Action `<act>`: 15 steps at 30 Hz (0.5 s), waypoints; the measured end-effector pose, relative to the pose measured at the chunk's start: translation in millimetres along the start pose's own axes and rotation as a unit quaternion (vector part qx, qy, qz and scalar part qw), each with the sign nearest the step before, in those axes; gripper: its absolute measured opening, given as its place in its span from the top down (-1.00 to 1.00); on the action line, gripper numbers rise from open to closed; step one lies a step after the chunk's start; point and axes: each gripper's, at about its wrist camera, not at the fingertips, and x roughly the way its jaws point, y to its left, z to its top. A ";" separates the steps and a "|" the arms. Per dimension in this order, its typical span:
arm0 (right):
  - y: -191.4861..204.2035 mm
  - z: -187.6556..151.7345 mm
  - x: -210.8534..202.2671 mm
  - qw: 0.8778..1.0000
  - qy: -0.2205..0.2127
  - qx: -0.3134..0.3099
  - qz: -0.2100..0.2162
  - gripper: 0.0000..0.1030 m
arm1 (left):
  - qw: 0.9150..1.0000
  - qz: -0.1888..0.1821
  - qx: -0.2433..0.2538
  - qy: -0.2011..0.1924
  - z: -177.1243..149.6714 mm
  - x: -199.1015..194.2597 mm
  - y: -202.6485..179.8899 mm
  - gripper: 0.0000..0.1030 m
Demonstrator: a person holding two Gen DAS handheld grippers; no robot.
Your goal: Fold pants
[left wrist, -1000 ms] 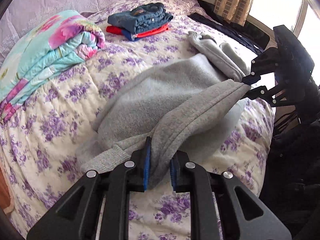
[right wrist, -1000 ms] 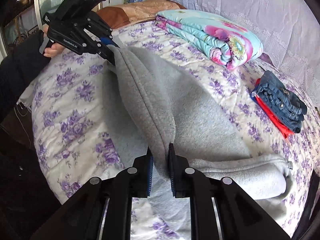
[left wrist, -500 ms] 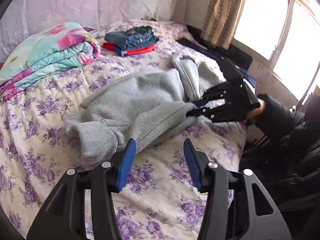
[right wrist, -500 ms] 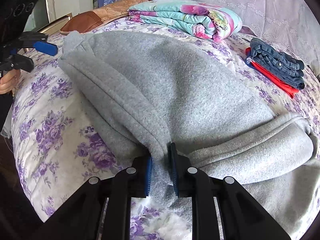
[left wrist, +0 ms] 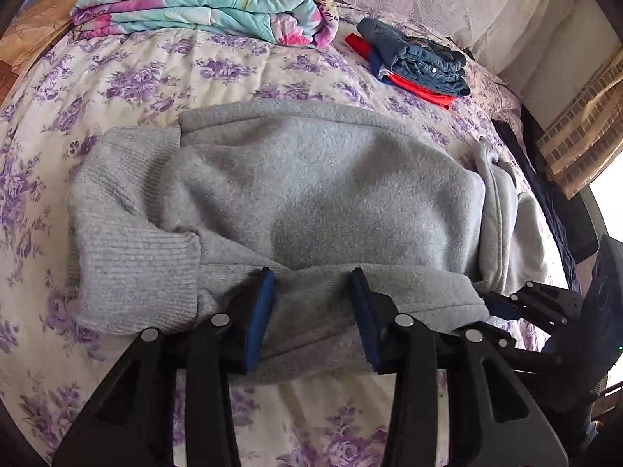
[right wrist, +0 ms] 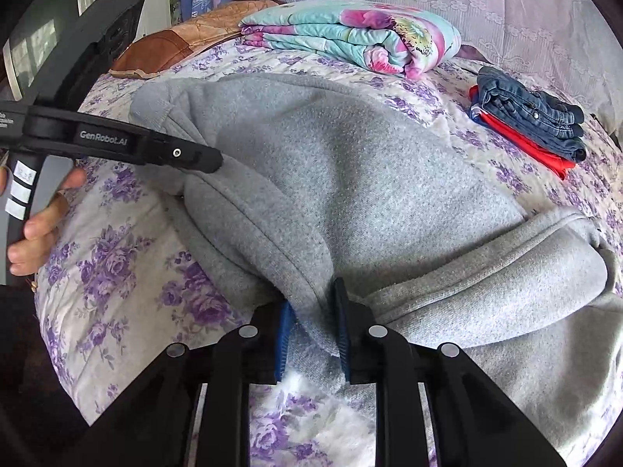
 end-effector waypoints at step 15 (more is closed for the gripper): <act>9.6 27.0 21.9 0.998 0.043 0.038 0.004 0.80 | 0.999 -0.033 -0.004 0.001 0.1 -2.2 8.8 0.24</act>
